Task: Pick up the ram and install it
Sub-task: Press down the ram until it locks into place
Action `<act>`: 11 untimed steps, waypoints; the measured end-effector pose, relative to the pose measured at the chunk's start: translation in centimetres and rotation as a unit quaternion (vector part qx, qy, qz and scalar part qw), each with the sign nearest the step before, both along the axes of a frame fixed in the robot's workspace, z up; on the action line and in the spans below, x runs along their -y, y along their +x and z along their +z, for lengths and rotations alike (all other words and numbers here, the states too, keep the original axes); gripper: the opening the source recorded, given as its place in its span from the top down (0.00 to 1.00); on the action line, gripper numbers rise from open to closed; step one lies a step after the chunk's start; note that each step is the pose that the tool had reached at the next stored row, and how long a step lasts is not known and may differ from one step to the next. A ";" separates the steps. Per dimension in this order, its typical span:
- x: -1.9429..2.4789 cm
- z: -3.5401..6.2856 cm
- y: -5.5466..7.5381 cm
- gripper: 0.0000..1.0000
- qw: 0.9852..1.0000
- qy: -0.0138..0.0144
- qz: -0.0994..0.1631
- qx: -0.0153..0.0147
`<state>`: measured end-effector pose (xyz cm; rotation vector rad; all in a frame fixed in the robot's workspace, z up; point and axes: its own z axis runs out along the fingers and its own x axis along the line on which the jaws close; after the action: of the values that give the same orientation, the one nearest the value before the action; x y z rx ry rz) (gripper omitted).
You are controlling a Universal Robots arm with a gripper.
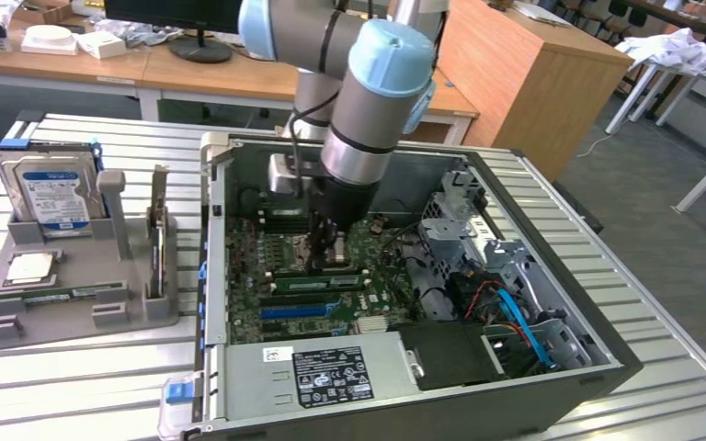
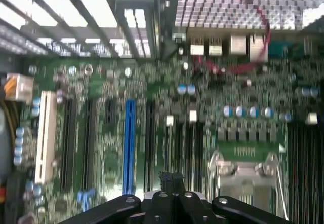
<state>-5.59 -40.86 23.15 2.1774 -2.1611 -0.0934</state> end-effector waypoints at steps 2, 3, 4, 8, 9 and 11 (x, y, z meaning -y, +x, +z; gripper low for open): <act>0.00 0.00 0.9 0.90 1.000 0.000 0.000 -0.002; 0.00 0.00 1.3 0.90 1.000 0.000 0.000 -0.002; 0.00 0.00 1.8 0.90 1.000 0.000 0.000 -0.003; 0.00 0.00 3.5 0.90 1.000 0.000 0.000 -0.006; 0.00 0.01 3.9 0.90 1.000 0.000 0.000 -0.006; 0.00 0.00 4.6 0.90 1.000 0.000 0.000 -0.007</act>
<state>-0.98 -40.86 23.15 2.1707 -2.1542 -0.1073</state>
